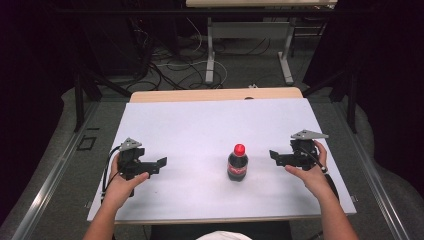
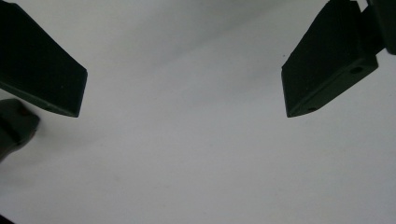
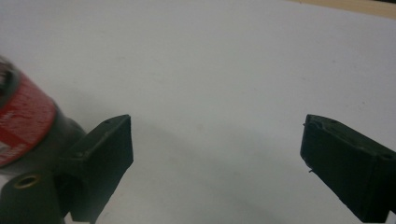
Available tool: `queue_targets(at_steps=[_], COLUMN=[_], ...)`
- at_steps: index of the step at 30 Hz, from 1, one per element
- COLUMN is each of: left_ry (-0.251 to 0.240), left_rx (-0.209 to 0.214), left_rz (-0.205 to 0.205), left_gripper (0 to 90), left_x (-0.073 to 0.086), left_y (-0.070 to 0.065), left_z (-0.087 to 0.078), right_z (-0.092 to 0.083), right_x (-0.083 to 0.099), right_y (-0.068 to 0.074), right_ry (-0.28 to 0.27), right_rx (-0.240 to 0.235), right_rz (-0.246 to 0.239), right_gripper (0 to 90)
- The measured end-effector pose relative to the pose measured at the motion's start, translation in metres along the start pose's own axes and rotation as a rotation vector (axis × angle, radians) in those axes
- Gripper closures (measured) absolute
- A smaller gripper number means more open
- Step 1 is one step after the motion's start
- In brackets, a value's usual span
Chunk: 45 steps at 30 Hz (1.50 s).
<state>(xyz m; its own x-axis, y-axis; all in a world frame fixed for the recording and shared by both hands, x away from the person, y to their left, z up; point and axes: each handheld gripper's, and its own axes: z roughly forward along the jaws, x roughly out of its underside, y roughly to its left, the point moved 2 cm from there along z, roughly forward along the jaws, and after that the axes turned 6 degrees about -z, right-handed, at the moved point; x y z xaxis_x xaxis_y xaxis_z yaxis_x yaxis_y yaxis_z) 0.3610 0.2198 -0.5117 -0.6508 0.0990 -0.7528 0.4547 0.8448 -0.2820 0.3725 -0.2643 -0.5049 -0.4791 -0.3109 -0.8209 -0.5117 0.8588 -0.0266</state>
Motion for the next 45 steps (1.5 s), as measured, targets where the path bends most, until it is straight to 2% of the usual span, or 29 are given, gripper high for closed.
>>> queue_targets(at_steps=[1, 2, 4, 6, 9, 11, 13, 14, 17, 20, 24, 27, 31, 32, 40, 45], left_ry=[-0.014, -0.014, -0.005, -0.012, -0.014, -0.017, -0.018, -0.01, -0.023, -0.012, -0.006, -0.002, 0.004, 0.007, 0.025, 0.031], left_rx=[0.003, 0.003, 0.012, 0.01, 0.016, 0.017, 0.023, 0.026, 0.032, 0.041, 0.044, 0.049, 0.055, 0.055, 0.063, 0.061], left_rz=[0.001, 0.001, 0.012, 0.01, 0.016, 0.03, 0.026, 0.036, 0.034, 0.052, 0.062, 0.067, 0.078, 0.077, 0.085, 0.071], left_gripper=[0.2, 0.2, 0.2, 0.3, 0.3, 0.3, 0.3, 0.4, 0.5, 0.5, 0.5, 0.5, 0.7, 0.7, 0.7, 0.7], left_x=[-0.001, -0.001, -0.003, -0.003, -0.004, -0.005, -0.005, -0.006, -0.006, -0.005, -0.004, -0.002, 0.0, 0.001, 0.001, 0.003], left_y=[-0.003, -0.003, -0.009, -0.012, -0.021, -0.025, -0.028, -0.029, -0.034, -0.037, -0.04, -0.042, -0.044, -0.045, -0.046, -0.045], left_z=[-0.001, -0.001, -0.004, -0.004, -0.007, -0.008, -0.008, -0.009, -0.009, -0.007, -0.004, 0.0, 0.003, 0.004, 0.006, 0.007], right_z=[-0.002, -0.003, -0.006, -0.007, -0.009, -0.011, -0.01, -0.011, -0.009, -0.006, -0.001, 0.006, 0.013, 0.014, 0.029, 0.037], right_x=[-0.002, -0.003, -0.006, -0.007, -0.012, -0.013, -0.014, -0.015, -0.016, -0.015, -0.013, -0.01, -0.006, -0.005, 0.001, 0.004], right_y=[0.004, 0.006, 0.013, 0.016, 0.03, 0.037, 0.039, 0.044, 0.05, 0.056, 0.063, 0.074, 0.082, 0.082, 0.09, 0.093], right_ry=[-0.003, -0.006, -0.004, -0.011, -0.028, -0.03, -0.045, -0.046, -0.052, -0.05, -0.041, -0.032, -0.027, -0.001, -0.011, 0.004], right_rx=[-0.017, -0.041, -0.081, -0.096, -0.152, -0.164, -0.159, -0.178, -0.194, -0.203, -0.224, -0.259, -0.291, -0.298, -0.318, -0.329], right_rz=[0.0, -0.014, -0.014, -0.024, -0.048, -0.063, -0.076, -0.089, -0.113, -0.127, -0.132, -0.164, -0.176, -0.187, -0.18, -0.191], right_gripper=[9.6, 9.6, 9.7, 9.8, 9.9, 10.3, 10.9, 11.3, 12.7, 14.9, 15.0, 15.2, 15.3, 15.2, 16.3, 18.7])
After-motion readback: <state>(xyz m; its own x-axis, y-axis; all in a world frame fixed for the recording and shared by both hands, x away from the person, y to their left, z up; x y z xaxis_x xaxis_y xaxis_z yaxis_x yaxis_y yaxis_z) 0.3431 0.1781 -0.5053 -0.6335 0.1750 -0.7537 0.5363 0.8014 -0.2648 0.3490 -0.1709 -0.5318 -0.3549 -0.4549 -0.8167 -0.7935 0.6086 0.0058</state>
